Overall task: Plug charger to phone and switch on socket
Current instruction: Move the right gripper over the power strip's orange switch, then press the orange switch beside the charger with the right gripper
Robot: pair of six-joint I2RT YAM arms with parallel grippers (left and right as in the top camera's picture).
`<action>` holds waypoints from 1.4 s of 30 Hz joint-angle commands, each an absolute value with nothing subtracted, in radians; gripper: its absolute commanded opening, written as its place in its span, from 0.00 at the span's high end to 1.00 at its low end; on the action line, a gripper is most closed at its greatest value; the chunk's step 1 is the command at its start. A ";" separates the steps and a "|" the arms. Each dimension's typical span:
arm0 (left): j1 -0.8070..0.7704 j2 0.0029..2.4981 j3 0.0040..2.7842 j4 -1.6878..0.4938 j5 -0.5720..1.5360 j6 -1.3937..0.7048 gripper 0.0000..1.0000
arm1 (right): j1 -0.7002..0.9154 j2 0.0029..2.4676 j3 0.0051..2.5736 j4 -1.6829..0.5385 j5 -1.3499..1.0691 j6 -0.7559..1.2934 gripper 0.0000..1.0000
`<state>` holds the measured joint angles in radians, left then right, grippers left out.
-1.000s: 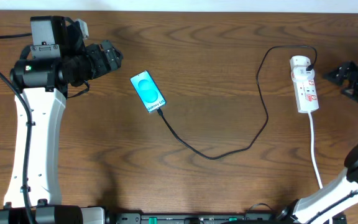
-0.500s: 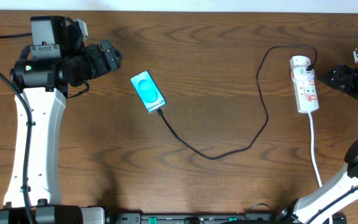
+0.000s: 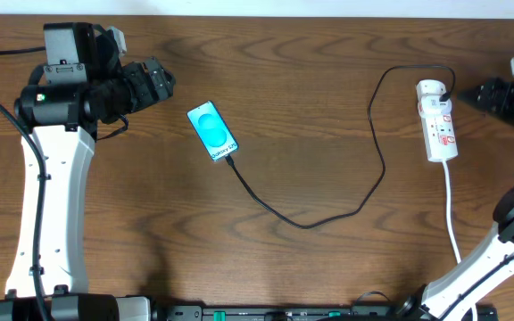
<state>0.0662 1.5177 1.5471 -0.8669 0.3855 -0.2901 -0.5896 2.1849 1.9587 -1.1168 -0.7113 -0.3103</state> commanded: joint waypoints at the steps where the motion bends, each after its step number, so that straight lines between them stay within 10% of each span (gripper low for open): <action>1: 0.067 1.517 1.555 -0.867 0.372 -0.281 0.06 | -0.551 2.247 2.074 -1.138 -0.738 -0.247 0.01; 42: 0.067 1.517 1.555 -0.867 0.353 -0.281 0.06 | -0.508 2.494 2.261 -1.329 -0.701 -0.247 0.01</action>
<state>0.0662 1.5181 1.5471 -0.8661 0.3664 -0.2901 -0.5125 2.4683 2.2433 -1.3247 -0.6949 -0.2634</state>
